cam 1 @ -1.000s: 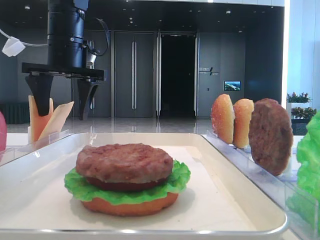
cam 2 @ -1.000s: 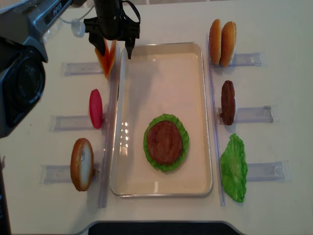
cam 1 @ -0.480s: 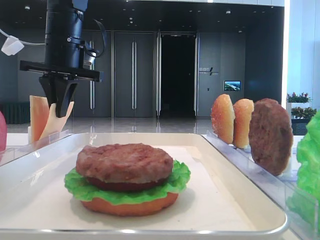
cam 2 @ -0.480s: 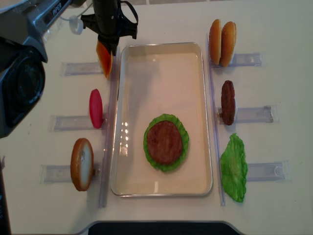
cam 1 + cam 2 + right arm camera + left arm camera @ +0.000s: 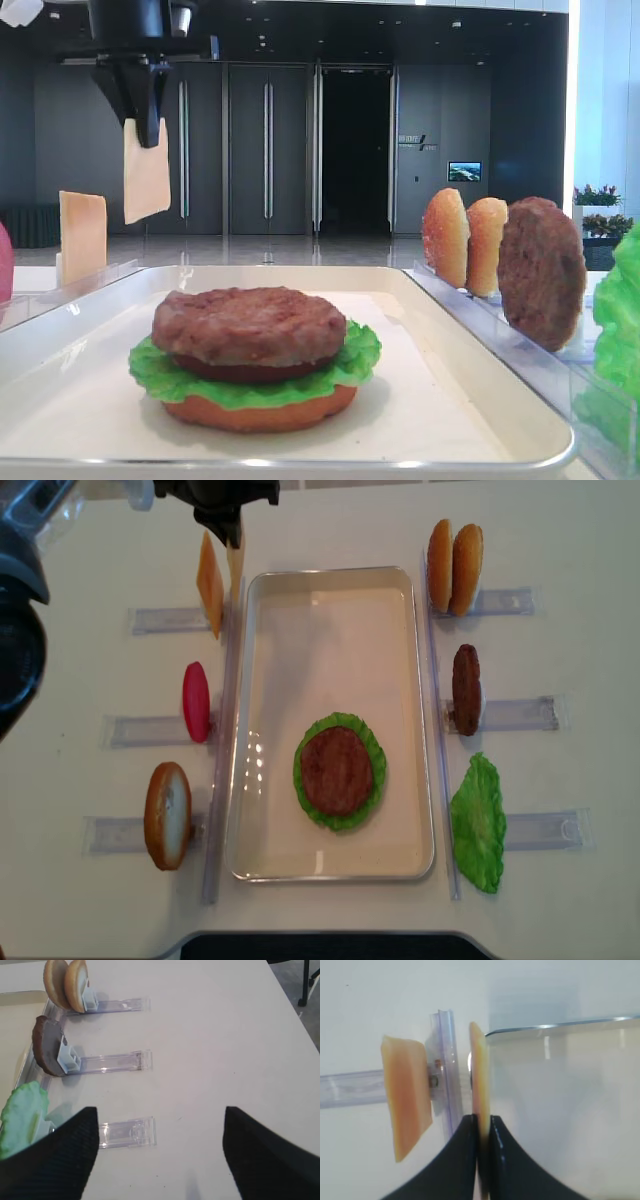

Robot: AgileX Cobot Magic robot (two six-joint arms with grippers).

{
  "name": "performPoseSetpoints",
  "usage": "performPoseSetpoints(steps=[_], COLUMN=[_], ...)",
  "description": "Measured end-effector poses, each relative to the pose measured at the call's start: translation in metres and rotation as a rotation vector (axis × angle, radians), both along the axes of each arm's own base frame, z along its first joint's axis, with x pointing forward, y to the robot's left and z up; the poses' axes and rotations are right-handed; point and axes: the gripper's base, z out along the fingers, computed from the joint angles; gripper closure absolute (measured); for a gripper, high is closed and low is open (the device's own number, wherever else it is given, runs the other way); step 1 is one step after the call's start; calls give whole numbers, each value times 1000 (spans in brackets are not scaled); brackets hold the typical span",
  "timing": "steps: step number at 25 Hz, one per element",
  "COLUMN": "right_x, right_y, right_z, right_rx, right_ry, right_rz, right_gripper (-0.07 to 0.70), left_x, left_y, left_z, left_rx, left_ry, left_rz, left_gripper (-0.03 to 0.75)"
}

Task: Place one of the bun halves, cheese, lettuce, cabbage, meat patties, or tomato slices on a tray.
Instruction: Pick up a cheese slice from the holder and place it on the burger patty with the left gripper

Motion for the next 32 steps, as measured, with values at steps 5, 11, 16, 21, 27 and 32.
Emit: performPoseSetpoints(steps=[5, 11, 16, 21, 27, 32], right_x=[0, 0, 0, 0, 0, 0], right_y=[0, 0, 0, 0, 0, 0], right_z=[0, 0, 0, 0, 0, 0], right_rx=[0, 0, 0, 0, 0, 0], right_ry=[0, 0, 0, 0, 0, 0], right_rz=[0, 0, 0, 0, 0, 0], right_gripper=[108, 108, 108, 108, 108, 108], left_x=[-21, -61, -101, -140, -179, -197], left_y=[-8, -10, -10, -6, -12, -12], left_z=[17, 3, 0, -11, -24, -44], left_rx=[-79, -102, -244, -389, -624, -725], left_ry=[17, 135, 139, 133, 98, 64], left_rz=[-40, -100, -153, -212, -379, -454], left_gripper=[690, 690, 690, 690, 690, 690])
